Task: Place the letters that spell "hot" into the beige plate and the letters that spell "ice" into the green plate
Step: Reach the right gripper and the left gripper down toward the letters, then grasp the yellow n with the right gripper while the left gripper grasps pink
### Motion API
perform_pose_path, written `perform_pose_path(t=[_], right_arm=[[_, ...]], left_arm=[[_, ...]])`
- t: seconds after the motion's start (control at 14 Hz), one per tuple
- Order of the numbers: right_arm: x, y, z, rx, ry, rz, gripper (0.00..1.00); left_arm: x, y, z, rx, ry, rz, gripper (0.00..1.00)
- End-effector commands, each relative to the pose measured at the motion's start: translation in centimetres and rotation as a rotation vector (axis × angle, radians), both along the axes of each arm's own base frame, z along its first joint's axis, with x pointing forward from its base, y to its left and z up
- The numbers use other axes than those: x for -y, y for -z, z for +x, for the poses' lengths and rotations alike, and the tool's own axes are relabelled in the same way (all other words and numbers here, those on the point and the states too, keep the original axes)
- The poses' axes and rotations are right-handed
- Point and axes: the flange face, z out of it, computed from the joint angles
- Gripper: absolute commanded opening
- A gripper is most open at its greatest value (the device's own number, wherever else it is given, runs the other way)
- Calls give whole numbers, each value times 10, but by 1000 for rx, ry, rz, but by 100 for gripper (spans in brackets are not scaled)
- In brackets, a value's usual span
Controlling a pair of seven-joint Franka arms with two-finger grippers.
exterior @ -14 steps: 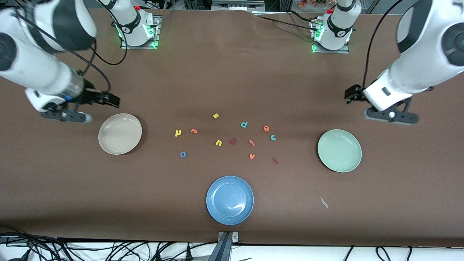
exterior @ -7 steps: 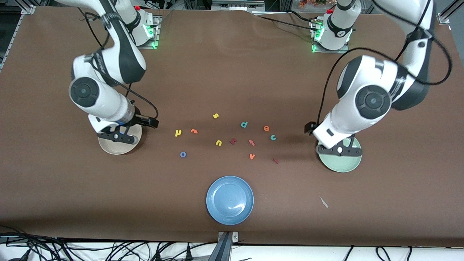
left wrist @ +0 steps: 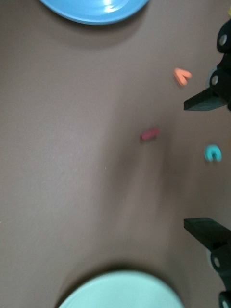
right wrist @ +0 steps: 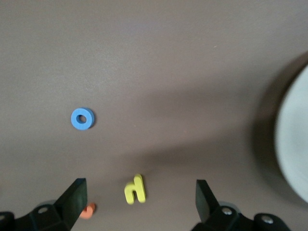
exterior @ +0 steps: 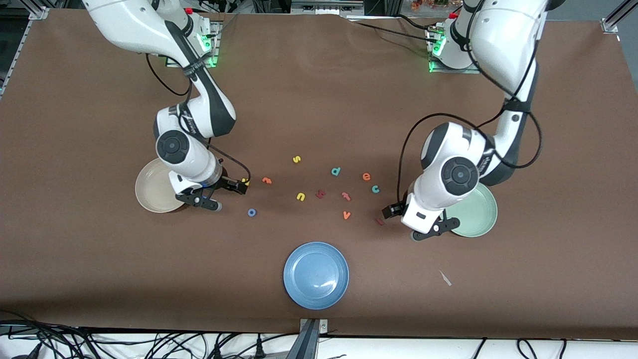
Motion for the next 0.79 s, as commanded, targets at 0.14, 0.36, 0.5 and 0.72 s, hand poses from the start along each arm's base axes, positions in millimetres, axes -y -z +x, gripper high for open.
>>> perform_pose_path(t=[0.14, 0.36, 0.5, 0.72], right_arm=[[-20, 26, -23, 5, 46, 21, 100], [-33, 45, -35, -16, 18, 11, 99], [-33, 55, -36, -20, 16, 9, 97], [-34, 58, -38, -26, 4, 5, 87]], left_arm=[[25, 52, 7, 16, -199, -25, 73], [42, 72, 12, 28, -239, -29, 59], [42, 85, 12, 20, -246, -18, 57], [41, 95, 10, 16, -234, -6, 54]])
